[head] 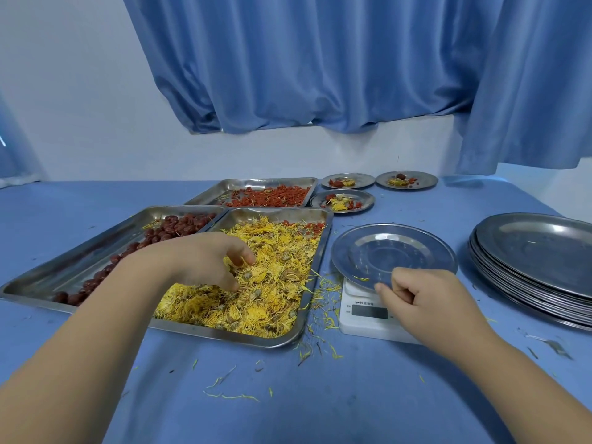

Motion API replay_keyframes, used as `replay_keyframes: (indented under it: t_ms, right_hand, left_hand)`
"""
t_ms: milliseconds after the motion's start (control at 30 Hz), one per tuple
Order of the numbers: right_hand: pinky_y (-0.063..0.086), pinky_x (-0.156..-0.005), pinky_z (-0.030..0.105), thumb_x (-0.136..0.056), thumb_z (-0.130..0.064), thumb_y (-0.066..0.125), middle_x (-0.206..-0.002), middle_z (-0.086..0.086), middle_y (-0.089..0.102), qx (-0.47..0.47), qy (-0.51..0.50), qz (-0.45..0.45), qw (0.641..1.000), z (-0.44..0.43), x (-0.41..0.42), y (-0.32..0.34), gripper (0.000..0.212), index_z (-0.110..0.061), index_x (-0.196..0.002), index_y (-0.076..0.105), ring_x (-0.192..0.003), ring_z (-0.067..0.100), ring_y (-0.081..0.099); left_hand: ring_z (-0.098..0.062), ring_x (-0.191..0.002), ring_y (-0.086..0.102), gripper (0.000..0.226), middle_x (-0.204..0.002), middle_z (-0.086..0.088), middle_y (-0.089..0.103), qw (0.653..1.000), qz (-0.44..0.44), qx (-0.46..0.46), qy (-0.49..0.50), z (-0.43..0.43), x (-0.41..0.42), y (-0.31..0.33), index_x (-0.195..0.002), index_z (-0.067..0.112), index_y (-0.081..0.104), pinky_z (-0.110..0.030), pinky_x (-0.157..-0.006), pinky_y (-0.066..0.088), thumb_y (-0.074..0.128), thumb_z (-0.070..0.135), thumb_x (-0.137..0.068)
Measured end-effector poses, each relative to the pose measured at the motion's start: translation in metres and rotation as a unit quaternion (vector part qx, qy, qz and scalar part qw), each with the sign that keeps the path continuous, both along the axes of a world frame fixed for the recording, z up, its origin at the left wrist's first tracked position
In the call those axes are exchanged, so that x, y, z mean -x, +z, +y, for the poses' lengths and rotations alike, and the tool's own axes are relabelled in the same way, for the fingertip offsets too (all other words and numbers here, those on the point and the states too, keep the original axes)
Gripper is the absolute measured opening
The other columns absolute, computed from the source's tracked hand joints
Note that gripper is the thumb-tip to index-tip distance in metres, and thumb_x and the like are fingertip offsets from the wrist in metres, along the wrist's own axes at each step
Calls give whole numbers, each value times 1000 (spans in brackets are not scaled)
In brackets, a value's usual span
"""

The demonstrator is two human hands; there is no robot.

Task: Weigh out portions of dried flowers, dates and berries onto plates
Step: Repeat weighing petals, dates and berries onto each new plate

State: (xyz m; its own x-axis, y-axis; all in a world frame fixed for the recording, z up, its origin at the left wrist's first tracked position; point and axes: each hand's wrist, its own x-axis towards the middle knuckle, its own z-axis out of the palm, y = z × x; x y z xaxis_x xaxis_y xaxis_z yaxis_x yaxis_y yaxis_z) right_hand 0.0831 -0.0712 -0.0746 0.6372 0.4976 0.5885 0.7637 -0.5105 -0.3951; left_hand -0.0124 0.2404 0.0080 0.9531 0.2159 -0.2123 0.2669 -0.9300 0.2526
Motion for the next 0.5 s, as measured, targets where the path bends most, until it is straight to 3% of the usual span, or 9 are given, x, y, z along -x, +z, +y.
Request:
replay_keyframes:
  t_ms: [67,133,200,300,400,500]
  right_hand:
    - [28,-46,32,-82,-24,67,-44,-4,24,1,-1,0,1000,0,0,-1,54,-22,-54,21,-46,13,26]
    - [28,-46,31,-81,-25,66,-44,-4,24,4,-4,-1,1000,1,-1,-1,53,-22,-54,21,-46,14,26]
    - [28,-46,31,-81,-26,66,-44,-4,24,7,-5,1,1000,1,-1,-1,53,-22,-53,21,-46,14,26]
    - [28,-45,31,-80,-26,66,-44,-3,24,3,0,1,1000,1,-1,-1,54,-24,-53,19,-46,13,24]
    - [28,-45,31,-80,-26,66,-45,-3,25,5,4,-3,1000,2,0,-1,55,-25,-54,18,-45,13,23]
    - [26,-45,30,-80,-27,66,-47,-2,29,9,8,-2,1000,2,1,-1,54,-25,-54,19,-46,14,23]
  left_hand:
    - [1,-97,56,37,-113,21,56,1000,-21,-12,-4,1,-3,5,-107,49,59,-29,-88,45,69,21,-85]
    - [-2,-100,58,35,-111,19,60,995,-99,-15,2,1,-11,7,-98,49,58,-26,-87,44,62,15,-89]
    - [-6,-102,58,30,-114,13,63,984,-178,-13,13,0,-23,3,-104,41,61,-25,-86,43,57,14,-92]
    - [-12,-109,57,32,-126,3,62,976,-216,-34,15,2,-45,-7,-124,25,61,-25,-89,41,55,13,-95]
    - [-17,-124,51,46,-142,2,52,981,-186,-56,-10,6,-62,-7,-134,26,56,-31,-97,42,57,6,-93]
    - [-18,-130,46,58,-152,6,40,994,-68,-76,-40,10,-73,-3,-135,35,53,-32,-96,46,52,-2,-90]
